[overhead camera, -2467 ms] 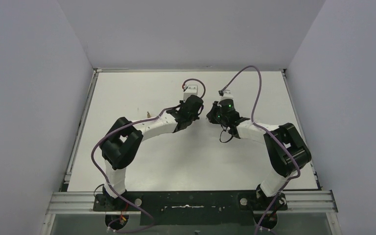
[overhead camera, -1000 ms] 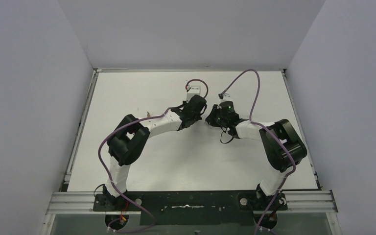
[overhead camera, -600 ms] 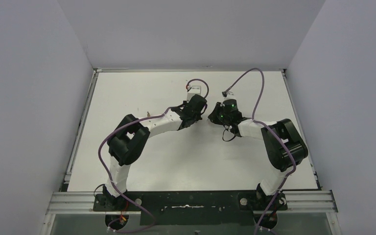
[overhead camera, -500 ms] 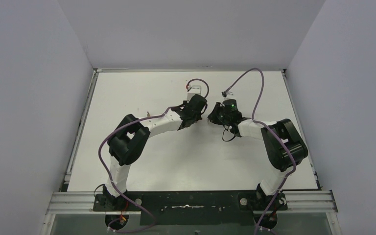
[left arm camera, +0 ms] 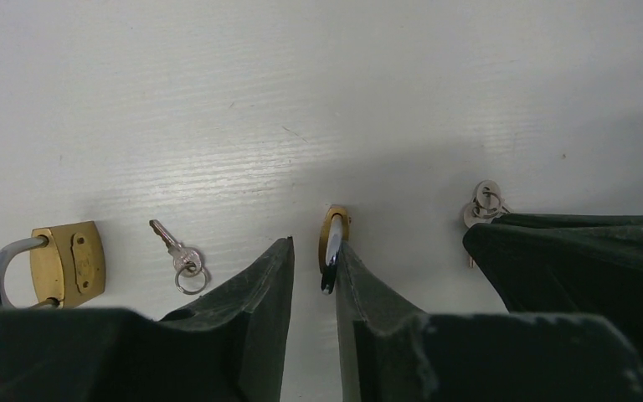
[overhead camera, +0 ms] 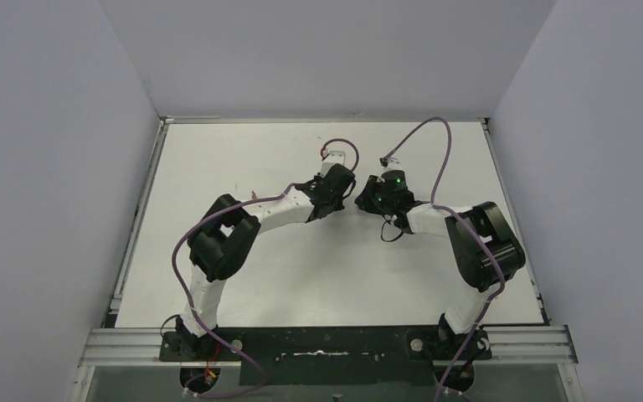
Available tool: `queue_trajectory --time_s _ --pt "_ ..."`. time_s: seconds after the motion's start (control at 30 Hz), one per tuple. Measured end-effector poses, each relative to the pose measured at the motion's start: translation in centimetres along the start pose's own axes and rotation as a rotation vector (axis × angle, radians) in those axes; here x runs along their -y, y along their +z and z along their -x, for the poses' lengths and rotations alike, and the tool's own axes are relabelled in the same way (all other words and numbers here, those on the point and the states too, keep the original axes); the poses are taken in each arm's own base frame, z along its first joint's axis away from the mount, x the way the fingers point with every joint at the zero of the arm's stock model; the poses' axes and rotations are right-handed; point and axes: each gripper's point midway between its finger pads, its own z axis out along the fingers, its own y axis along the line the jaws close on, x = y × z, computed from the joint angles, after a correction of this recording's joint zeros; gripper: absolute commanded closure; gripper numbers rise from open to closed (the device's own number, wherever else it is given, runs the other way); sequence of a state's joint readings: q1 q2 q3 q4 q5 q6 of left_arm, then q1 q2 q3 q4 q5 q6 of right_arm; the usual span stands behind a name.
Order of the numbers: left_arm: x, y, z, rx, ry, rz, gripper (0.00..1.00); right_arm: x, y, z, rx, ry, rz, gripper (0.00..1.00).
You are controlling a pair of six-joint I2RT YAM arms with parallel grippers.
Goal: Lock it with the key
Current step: Place the key at the center of the board.
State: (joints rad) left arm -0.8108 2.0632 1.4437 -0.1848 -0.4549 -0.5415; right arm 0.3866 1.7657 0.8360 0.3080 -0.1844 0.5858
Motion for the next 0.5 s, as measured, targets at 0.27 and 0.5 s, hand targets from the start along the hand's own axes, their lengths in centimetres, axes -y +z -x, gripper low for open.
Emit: queue_trajectory --time_s 0.27,0.5 --pt "0.07 -0.16 0.18 -0.007 0.007 0.000 0.71 -0.13 -0.01 -0.01 -0.002 0.003 0.007 0.80" --pt "0.25 -0.19 0.08 -0.013 0.006 -0.010 0.71 -0.19 -0.01 0.03 -0.001 0.003 0.011 0.80"
